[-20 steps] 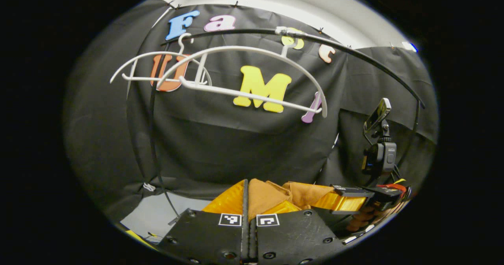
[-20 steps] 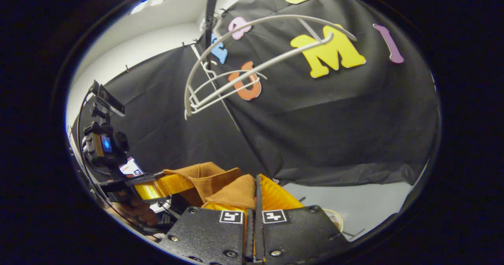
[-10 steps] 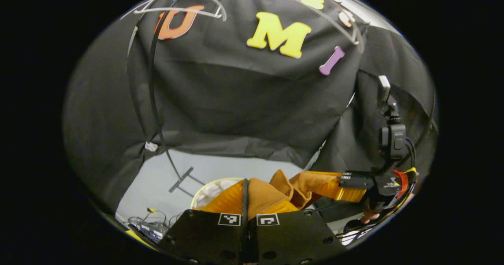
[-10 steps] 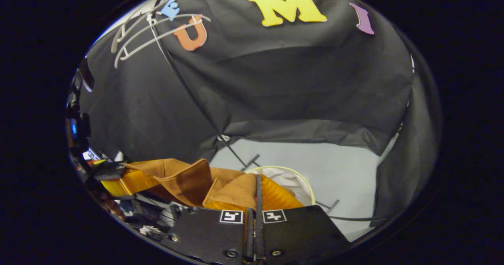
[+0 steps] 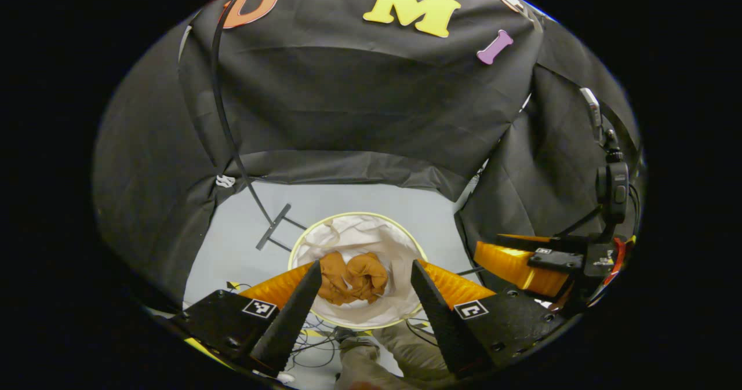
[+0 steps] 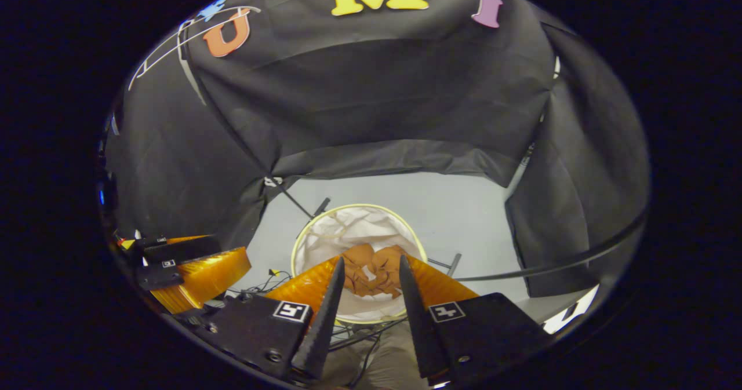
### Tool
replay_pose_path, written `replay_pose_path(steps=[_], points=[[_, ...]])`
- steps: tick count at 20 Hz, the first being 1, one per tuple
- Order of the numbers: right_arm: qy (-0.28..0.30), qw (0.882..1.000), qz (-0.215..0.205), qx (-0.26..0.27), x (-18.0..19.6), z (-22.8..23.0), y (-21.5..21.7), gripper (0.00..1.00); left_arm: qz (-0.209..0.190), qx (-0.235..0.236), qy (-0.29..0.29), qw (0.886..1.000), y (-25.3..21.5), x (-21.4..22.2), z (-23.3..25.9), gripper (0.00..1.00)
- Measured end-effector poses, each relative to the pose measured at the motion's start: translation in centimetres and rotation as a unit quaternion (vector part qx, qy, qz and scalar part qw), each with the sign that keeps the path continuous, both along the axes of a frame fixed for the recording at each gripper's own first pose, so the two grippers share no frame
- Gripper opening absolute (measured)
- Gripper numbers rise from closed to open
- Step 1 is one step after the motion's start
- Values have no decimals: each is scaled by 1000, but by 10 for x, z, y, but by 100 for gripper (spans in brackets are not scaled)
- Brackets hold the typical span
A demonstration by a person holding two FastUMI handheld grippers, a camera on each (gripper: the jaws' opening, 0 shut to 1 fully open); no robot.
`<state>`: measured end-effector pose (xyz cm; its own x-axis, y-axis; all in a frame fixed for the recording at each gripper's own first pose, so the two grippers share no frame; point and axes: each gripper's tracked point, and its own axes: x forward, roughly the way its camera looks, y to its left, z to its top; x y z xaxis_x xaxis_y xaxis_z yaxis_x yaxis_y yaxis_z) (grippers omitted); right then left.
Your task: Grasp the clothes on the hanger with both hands and then place them into the laundry hamper below.
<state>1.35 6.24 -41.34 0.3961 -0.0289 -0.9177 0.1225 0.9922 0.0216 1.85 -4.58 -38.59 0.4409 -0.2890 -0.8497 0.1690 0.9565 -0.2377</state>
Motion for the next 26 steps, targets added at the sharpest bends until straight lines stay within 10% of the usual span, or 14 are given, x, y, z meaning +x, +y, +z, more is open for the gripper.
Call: replay_pose_path(steps=[16, 21, 26], points=[[-172, 985, 1, -14, -62, 148, -33, 68, 89, 7, -134, 987, 24, -51, 128, 100], [-299, 953, 49, -21, -127, 265, -66, 76, 137, 64, -272, 950, 42, -99, 233, 95], [-441, 894, 74, -37, -191, 388, -100, 92, 152, 75, -418, 893, 35, -169, 353, 100]])
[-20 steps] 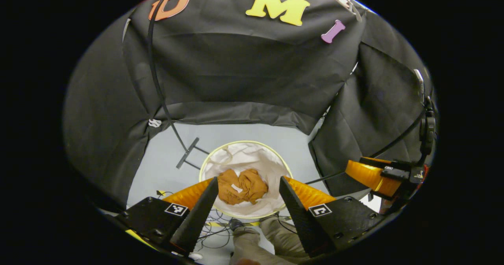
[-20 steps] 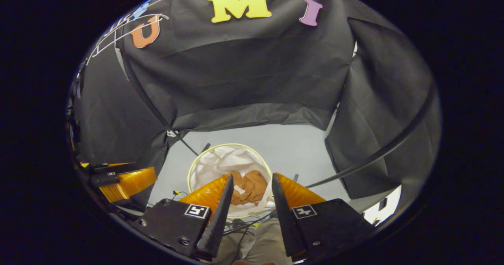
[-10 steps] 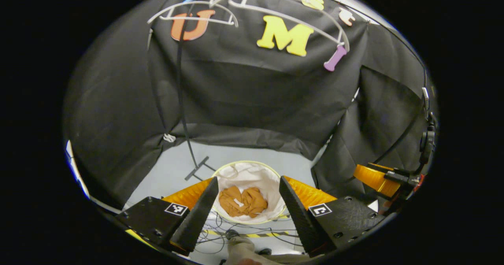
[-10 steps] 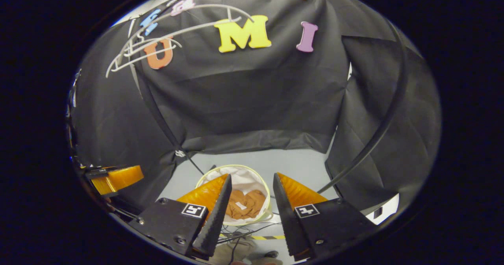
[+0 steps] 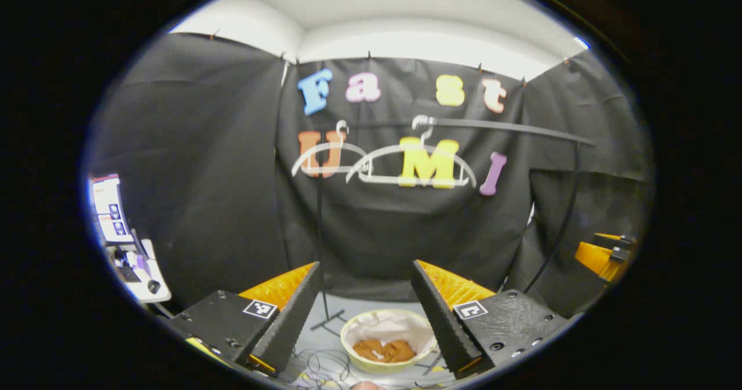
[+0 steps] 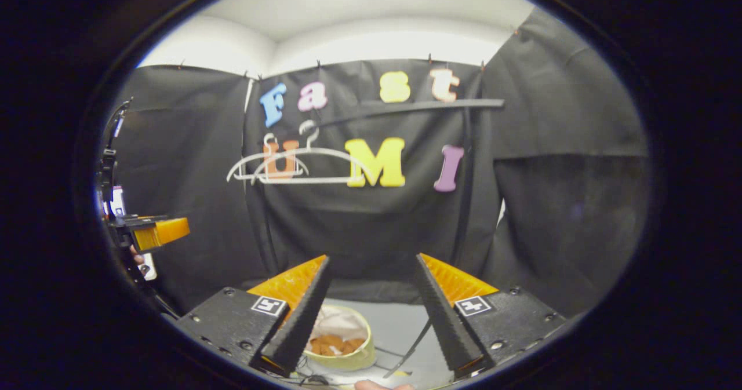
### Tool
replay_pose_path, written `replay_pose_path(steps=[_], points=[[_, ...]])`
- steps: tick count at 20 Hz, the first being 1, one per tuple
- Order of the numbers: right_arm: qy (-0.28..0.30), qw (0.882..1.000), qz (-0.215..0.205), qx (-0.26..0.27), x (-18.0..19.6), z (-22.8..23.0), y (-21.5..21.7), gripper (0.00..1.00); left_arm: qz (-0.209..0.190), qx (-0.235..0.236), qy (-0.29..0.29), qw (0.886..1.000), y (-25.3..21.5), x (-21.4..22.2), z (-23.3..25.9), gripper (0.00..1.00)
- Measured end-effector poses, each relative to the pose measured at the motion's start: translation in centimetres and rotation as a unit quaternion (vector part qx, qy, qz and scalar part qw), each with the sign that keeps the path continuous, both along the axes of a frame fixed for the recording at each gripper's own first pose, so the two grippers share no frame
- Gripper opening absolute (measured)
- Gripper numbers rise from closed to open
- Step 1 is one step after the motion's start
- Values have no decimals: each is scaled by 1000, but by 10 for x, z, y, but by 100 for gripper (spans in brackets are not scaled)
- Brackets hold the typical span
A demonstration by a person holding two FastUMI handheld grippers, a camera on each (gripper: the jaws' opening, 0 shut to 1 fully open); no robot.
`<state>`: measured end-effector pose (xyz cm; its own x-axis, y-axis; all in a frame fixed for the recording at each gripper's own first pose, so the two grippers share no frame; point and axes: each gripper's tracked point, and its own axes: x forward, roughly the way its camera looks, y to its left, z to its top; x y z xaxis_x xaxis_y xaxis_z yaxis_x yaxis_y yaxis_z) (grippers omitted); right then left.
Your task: Grasp the clothes on the hanger with both hands and then place them into the laundry hamper below.
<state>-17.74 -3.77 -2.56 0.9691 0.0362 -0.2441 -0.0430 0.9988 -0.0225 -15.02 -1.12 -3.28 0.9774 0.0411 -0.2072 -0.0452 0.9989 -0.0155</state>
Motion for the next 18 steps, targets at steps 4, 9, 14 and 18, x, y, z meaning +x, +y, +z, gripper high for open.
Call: replay_pose_path(steps=[4, 9, 14, 18], points=[[-85, 996, -9, 15, -28, 53, -25, 98, -5, 40, -90, 995, -17, -33, 59, 100], [-144, 989, -12, 10, -47, 84, -37, 99, -20, 35, -140, 989, -27, -49, 80, 100], [-154, 988, -2, -2, -56, 89, -35, 98, 0, 29, -164, 986, -8, -59, 96, 100], [-164, 986, -4, -1, -54, 95, -38, 99, 7, 27, -175, 984, -2, -62, 99, 100]])
